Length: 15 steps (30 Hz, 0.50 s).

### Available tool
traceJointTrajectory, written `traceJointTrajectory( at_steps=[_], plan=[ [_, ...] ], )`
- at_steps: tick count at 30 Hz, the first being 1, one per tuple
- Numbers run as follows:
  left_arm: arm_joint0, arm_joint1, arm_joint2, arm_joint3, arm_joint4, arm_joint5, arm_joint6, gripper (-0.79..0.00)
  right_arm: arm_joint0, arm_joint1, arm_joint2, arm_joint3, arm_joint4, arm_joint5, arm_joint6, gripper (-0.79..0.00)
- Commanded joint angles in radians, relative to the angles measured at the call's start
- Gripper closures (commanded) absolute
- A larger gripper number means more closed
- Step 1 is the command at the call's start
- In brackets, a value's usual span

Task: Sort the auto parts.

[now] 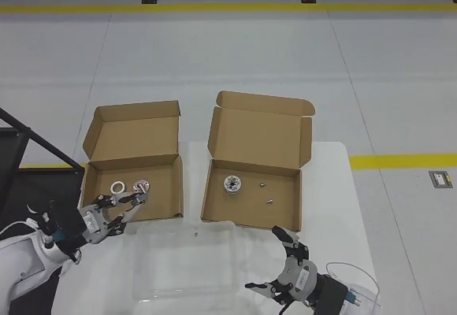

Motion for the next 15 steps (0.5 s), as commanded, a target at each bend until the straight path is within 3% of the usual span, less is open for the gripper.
traceJointTrajectory(
  at_steps=[1, 3, 4, 9, 15],
  plan=[
    [-0.001, -0.007, 0.009, -0.02, 0.005, 0.082, -0.126, 0.0, 0.0, 0.0, 0.0, 0.0, 0.0, 0.0, 0.0, -0.785],
    [-0.027, -0.012, 0.027, -0.025, -0.018, 0.062, -0.224, 0.0, 0.0, 0.0, 0.0, 0.0, 0.0, 0.0, 0.0, -0.785],
    [-0.048, -0.016, 0.037, -0.016, -0.011, 0.093, -0.293, 0.0, 0.0, 0.0, 0.0, 0.0, 0.0, 0.0, 0.0, -0.785],
    [-0.2, -0.057, 0.186, 0.022, 0.006, 0.178, -0.599, 0.0, 0.0, 0.0, 0.0, 0.0, 0.0, 0.0, 0.0, -0.785],
    [-0.459, -0.149, 0.43, 0.229, 0.012, 0.17, -0.783, 0.0, 0.0, 0.0, 0.0, 0.0, 0.0, 0.0, 0.0, -0.785]
  ],
)
